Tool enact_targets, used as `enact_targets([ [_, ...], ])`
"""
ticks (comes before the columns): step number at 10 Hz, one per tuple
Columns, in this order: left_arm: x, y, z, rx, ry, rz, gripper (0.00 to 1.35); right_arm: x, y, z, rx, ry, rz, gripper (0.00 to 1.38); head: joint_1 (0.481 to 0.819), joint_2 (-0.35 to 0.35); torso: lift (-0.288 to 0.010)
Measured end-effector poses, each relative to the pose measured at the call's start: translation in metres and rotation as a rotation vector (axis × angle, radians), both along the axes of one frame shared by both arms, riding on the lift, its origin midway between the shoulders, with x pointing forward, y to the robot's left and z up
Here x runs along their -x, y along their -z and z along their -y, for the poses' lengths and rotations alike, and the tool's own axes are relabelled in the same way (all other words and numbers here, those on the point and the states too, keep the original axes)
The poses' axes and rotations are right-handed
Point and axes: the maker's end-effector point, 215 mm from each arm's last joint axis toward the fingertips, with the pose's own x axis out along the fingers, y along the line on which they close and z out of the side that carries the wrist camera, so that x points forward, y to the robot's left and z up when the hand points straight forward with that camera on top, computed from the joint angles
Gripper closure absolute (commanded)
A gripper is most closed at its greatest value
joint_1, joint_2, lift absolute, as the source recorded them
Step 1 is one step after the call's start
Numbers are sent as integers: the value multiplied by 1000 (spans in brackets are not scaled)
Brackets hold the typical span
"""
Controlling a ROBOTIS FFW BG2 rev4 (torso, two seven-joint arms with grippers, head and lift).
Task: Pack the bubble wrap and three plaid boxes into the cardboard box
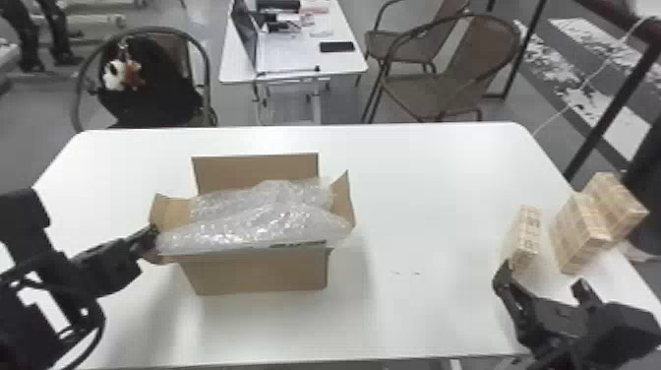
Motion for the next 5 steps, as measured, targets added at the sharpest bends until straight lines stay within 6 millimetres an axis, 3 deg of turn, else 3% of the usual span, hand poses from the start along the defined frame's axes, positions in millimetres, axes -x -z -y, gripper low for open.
enact_targets([
  [3,1,3,2,4,4,-5,1219,-28,12,-11,6,-44,-24,170,695,23,-148],
  [4,2,5,2,5,3,-5,1219,-36,18,-11,-2,-51,-33,383,695,23,-148],
  [5,2,5,3,7,4,-5,1219,-44,22,-13,-9,-61,-38,823,695,23,-148],
])
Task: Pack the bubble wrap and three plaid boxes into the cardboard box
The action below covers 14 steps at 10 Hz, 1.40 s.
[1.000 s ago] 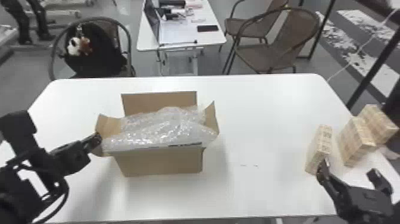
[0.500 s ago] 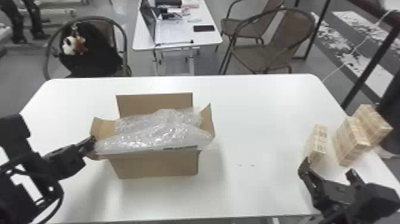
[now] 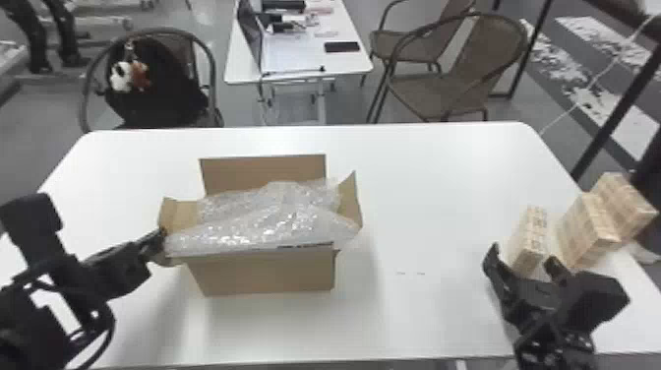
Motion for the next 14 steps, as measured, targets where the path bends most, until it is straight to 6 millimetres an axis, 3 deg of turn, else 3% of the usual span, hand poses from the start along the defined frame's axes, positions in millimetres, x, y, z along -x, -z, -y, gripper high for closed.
enact_targets([
  [3,0,1,1,1,2,-1,1219,-5,-1,-3,-11,-4,3,1072,695,26,-148],
  [6,0,2,0,0,0,-3,1219,-1,-17,-8,-24,-12,30,1072,695,32,-148],
  [8,-1,1,0,-1,-1,1,1219,-1,-37,-26,-86,-86,51,1070,695,52,-148],
  [10,-1,0,-1,-2,-2,4,1219,-15,-92,-66,-158,-273,-20,1070,695,88,-148],
  [12,-4,-2,1,-9,-1,6,1219,-37,-172,-96,-220,-502,-140,1070,695,127,-148],
  [13,-8,-4,5,-17,7,8,1219,-38,-206,-112,-294,-600,-168,1070,695,132,-148],
  [14,-12,-6,11,-26,17,7,1219,-33,-228,-140,-403,-727,-201,1070,689,152,-148],
])
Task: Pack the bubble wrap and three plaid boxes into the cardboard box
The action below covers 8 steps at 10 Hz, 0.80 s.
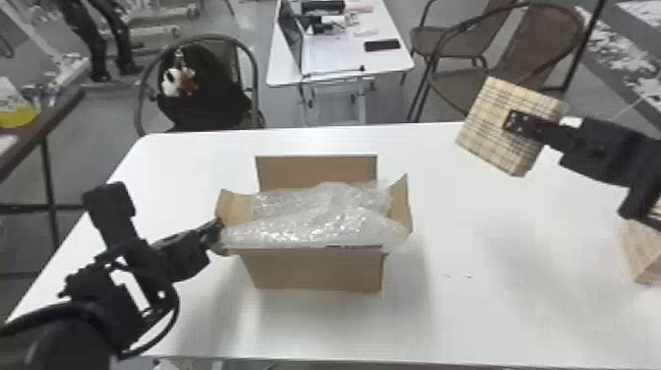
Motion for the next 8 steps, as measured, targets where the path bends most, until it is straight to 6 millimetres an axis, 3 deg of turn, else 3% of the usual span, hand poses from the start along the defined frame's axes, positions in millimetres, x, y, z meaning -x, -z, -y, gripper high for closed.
enact_targets([
  [1,-4,-1,6,-5,10,-2,1219,9,-10,-33,-102,-132,-54,1070,678,184,-148],
  [2,-6,-1,9,-5,16,-3,1219,15,-8,-62,-161,-236,-118,1070,677,218,-148],
  [4,-10,-1,17,-3,29,-3,1219,24,12,-118,-261,-448,-260,1070,686,267,-148],
  [8,-22,-2,42,9,72,0,1219,24,44,-193,-450,-729,-473,1072,692,316,-148],
])
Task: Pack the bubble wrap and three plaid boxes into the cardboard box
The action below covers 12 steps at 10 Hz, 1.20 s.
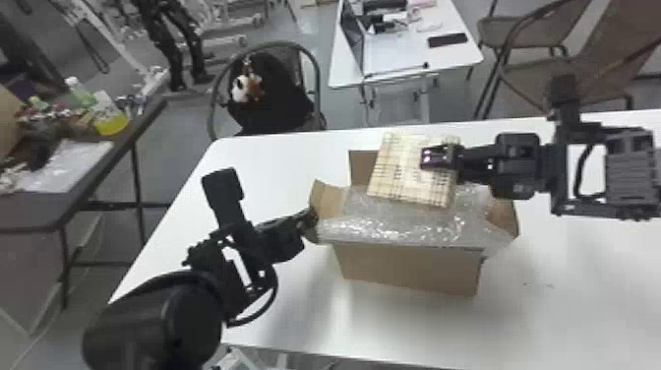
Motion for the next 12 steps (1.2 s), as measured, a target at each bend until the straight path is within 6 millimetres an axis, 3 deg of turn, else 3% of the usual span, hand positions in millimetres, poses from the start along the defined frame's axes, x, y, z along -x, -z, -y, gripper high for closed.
enact_targets([
  [1,-2,1,4,2,7,-2,1219,1,11,-12,-37,-38,-72,1033,695,326,-148],
  [3,-4,1,8,3,9,-2,1219,5,36,-19,-40,-81,-179,199,695,331,-148],
  [4,-3,0,8,7,9,-2,1220,5,42,-18,-40,-84,-197,22,695,330,-148],
  [6,-1,2,6,17,6,-4,1220,-11,39,-1,41,-39,-102,188,695,312,-148],
  [9,0,2,5,24,4,-2,1220,-22,7,37,112,54,43,226,694,276,-148],
  [12,3,4,2,29,-4,1,1220,-23,-12,102,266,283,248,226,691,211,-148],
])
